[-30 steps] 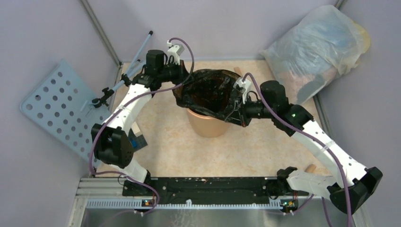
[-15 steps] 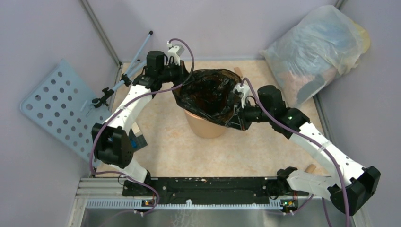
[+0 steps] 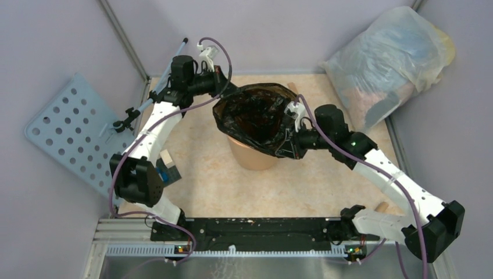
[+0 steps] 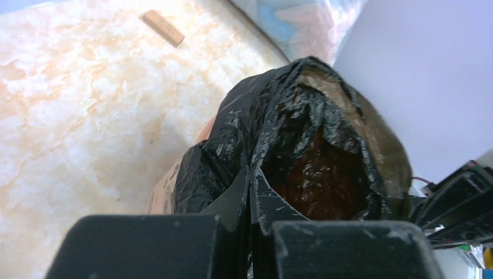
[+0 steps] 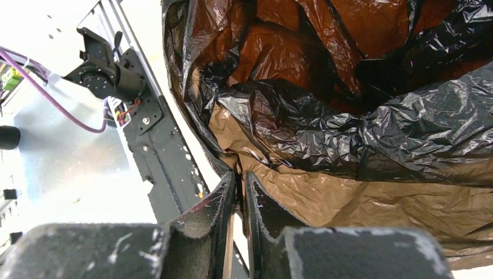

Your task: Put the trash bags into the trash bin

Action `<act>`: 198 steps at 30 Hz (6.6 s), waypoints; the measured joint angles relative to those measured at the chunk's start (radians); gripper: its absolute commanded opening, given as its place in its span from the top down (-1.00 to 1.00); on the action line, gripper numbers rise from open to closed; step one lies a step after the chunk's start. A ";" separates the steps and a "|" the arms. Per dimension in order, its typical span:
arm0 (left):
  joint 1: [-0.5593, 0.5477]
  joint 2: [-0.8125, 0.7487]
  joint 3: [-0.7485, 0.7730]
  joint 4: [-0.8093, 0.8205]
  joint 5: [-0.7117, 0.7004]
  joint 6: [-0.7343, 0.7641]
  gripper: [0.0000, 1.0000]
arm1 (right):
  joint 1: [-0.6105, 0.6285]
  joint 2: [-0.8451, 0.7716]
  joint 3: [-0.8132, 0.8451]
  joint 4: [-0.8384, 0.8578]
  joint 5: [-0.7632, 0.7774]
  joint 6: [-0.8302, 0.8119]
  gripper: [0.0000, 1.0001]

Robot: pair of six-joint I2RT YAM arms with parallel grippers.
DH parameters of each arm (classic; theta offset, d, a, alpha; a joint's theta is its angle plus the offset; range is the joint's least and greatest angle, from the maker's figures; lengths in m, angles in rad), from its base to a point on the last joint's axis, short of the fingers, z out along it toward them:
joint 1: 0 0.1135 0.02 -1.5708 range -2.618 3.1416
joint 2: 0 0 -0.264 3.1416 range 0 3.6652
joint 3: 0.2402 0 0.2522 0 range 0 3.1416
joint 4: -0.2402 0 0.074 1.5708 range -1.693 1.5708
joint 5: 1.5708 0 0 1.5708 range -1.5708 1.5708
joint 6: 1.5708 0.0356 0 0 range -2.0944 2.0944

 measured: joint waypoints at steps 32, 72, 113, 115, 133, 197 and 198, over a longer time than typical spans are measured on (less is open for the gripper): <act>0.112 0.240 -0.028 0.142 0.052 -0.153 1.00 | 0.011 0.065 -0.067 0.014 -0.058 -0.004 0.61; 0.166 -0.472 -0.400 0.029 -0.150 -0.203 -0.53 | -0.029 0.233 0.443 -0.189 0.559 0.020 -0.03; 0.060 -0.632 -0.668 -0.018 -0.123 -0.423 0.79 | -0.079 0.380 0.507 -0.128 0.665 -0.002 1.00; 0.060 -0.635 -0.691 -0.018 -0.113 -0.417 0.84 | -0.103 0.380 0.507 -0.122 0.666 -0.001 1.00; 0.060 -0.595 -0.830 0.014 -0.080 -0.355 1.00 | -0.156 0.484 0.418 -0.062 0.676 0.004 1.00; 0.060 -0.843 -0.868 -0.009 -0.239 -0.292 -0.20 | -0.182 -0.198 -0.211 0.094 0.567 0.470 -0.40; 0.060 -0.843 -0.868 0.005 -0.228 -0.301 -0.41 | -0.182 -0.198 -0.211 0.085 0.558 0.484 -0.50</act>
